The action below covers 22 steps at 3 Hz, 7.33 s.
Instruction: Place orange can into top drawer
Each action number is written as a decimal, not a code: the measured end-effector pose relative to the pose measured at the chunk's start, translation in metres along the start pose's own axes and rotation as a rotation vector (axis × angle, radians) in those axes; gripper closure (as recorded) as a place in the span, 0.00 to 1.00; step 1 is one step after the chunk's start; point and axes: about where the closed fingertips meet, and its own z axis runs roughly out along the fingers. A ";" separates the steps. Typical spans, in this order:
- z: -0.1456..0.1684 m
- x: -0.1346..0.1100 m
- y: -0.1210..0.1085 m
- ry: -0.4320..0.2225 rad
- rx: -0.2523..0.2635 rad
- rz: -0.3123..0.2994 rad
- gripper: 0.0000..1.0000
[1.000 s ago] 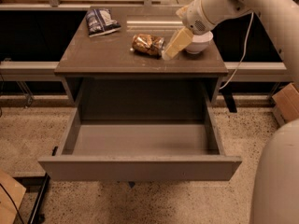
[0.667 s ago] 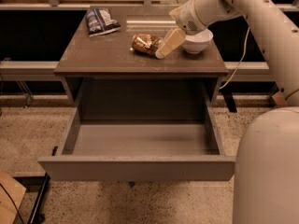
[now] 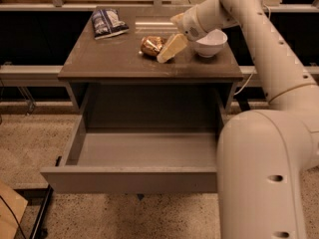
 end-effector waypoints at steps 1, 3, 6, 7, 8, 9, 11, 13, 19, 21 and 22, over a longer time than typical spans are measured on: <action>0.021 0.010 -0.005 -0.006 -0.029 0.021 0.00; 0.038 0.031 -0.004 0.020 -0.063 0.061 0.19; 0.004 0.022 0.001 0.084 -0.031 0.029 0.88; -0.033 0.008 0.022 0.149 -0.030 -0.037 1.00; -0.089 -0.011 0.047 0.206 0.024 -0.059 1.00; -0.150 -0.036 0.089 0.194 0.098 -0.026 1.00; -0.160 -0.019 0.167 0.190 0.060 0.027 1.00; -0.122 0.004 0.198 0.262 -0.117 -0.047 1.00; 0.043 0.153 0.251 0.283 -0.304 0.105 0.81; 0.040 0.133 0.272 0.228 -0.330 0.188 0.34; 0.042 0.133 0.273 0.230 -0.334 0.185 0.13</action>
Offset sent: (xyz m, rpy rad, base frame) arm 0.0398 0.0011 -0.0365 0.0129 0.0897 0.0149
